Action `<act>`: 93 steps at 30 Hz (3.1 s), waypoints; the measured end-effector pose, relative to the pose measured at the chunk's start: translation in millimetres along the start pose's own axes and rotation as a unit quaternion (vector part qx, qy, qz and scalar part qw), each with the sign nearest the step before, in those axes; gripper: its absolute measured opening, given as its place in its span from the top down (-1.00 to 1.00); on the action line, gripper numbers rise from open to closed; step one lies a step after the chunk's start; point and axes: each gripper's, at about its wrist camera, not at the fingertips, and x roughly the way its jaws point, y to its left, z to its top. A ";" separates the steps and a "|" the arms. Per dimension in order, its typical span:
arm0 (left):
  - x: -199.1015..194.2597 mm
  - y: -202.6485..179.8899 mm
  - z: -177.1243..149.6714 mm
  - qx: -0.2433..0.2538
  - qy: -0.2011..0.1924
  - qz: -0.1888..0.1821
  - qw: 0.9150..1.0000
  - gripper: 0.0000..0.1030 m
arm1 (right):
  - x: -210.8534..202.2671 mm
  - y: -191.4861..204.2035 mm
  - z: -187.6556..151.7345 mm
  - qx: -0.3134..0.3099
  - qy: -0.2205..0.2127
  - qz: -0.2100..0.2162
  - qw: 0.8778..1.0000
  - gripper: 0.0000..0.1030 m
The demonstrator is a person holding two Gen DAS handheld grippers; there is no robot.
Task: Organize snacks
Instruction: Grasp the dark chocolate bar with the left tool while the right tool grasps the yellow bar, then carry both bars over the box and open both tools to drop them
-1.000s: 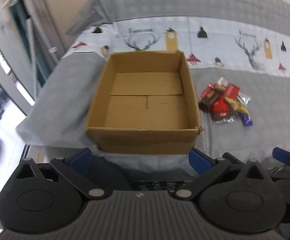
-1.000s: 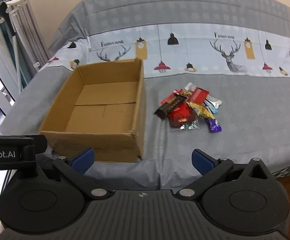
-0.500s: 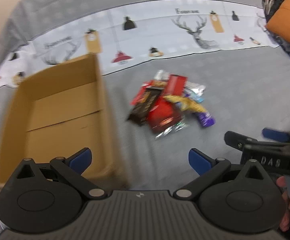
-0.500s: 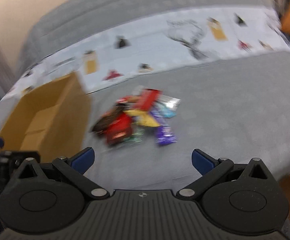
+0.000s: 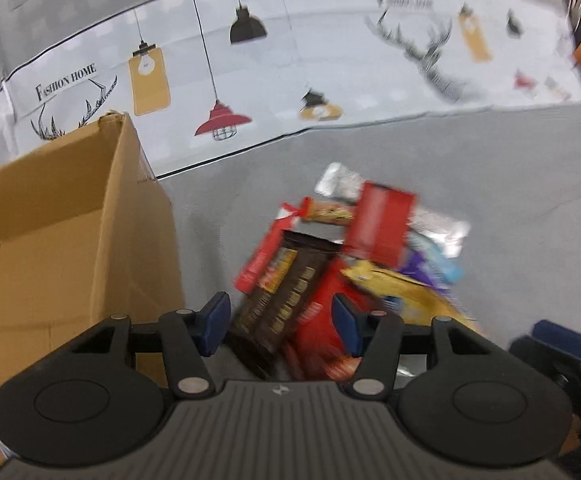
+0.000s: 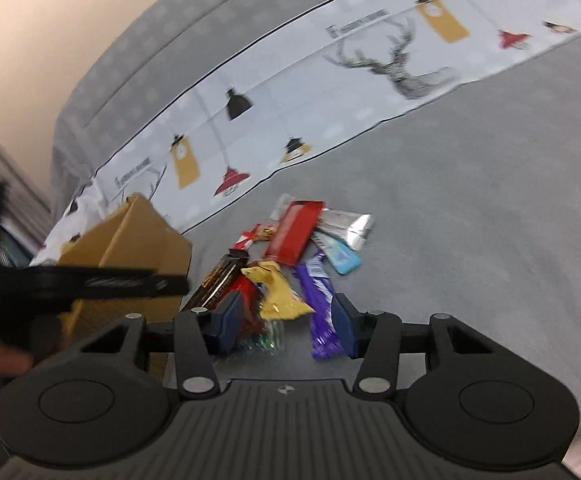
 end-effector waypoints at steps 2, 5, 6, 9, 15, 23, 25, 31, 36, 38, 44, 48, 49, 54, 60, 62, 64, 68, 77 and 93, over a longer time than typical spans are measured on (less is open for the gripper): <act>21.1 5.6 4.3 -0.004 0.017 0.002 1.000 -0.21 | 18.9 2.4 4.5 -0.015 0.018 -0.002 1.000 -0.03; 57.0 21.2 6.1 -0.048 0.076 -0.014 0.996 -0.22 | 43.5 5.3 9.4 -0.039 0.041 -0.003 0.998 -0.03; 64.4 25.6 6.4 -0.061 0.084 -0.022 0.994 -0.22 | 50.9 6.7 10.8 -0.047 0.046 -0.003 0.998 -0.03; 72.3 33.5 10.6 -0.076 0.077 -0.033 0.994 -0.19 | 70.6 10.5 11.6 -0.082 0.067 0.002 0.994 -0.05; 62.0 36.7 3.8 -0.105 0.100 -0.079 0.986 0.15 | 87.5 10.4 10.6 -0.097 0.087 0.029 0.991 0.47; 41.5 19.8 -26.2 -0.088 0.128 -0.095 0.983 0.10 | 49.4 10.7 3.7 -0.114 0.046 0.007 0.992 0.64; 51.2 22.5 -29.5 -0.103 0.135 -0.090 0.981 -0.13 | 51.7 9.7 1.8 -0.120 0.060 0.002 0.991 0.64; 47.4 19.8 -37.0 -0.109 0.119 -0.110 0.981 0.15 | 77.3 13.3 -5.0 -0.128 0.115 0.005 0.985 0.49; 28.0 17.0 -45.5 -0.101 0.134 -0.108 0.980 0.16 | 80.9 25.9 -9.0 -0.175 0.102 -0.018 0.979 0.72; 16.1 20.9 -45.3 -0.100 0.128 -0.108 0.981 0.16 | 73.6 31.8 -9.0 -0.196 0.080 -0.032 0.977 0.74; -38.1 27.9 -52.5 -0.103 0.097 -0.117 0.983 0.16 | 31.1 40.2 -2.7 -0.166 0.024 -0.061 0.984 0.74; -72.8 37.0 -60.2 -0.110 0.065 -0.125 0.984 0.16 | 2.1 51.9 -9.9 -0.149 -0.005 -0.069 0.986 0.74; -82.7 39.9 -61.9 -0.112 0.054 -0.129 0.984 0.16 | -1.4 55.1 -10.7 -0.145 -0.006 -0.070 0.987 0.74; -132.8 56.6 -66.1 -0.115 -0.007 -0.138 0.984 0.16 | -31.5 86.7 -15.1 -0.146 -0.023 -0.070 0.987 0.74; -191.0 92.0 -68.6 -0.122 -0.095 -0.128 0.980 0.16 | -64.4 151.9 -12.4 -0.202 -0.045 -0.072 0.976 0.74; -209.2 104.7 -69.5 -0.125 -0.124 -0.121 0.977 0.16 | -75.5 178.0 -6.8 -0.218 -0.061 -0.065 0.972 0.74; -226.6 121.5 -72.4 -0.136 -0.149 -0.120 0.972 0.16 | -86.3 204.5 -1.4 -0.230 -0.082 -0.059 0.968 0.74; -248.1 163.0 -77.5 -0.183 -0.186 -0.144 0.955 0.16 | -95.4 254.1 7.9 -0.247 -0.100 -0.034 0.963 0.74; -220.8 233.8 -93.2 -0.236 -0.207 -0.093 0.945 0.16 | -66.2 337.4 2.9 -0.296 -0.079 0.014 0.952 0.73; -63.9 292.3 -109.1 -0.283 -0.011 -0.089 0.955 0.16 | 76.1 345.3 -31.6 -0.303 0.058 -0.056 0.950 0.73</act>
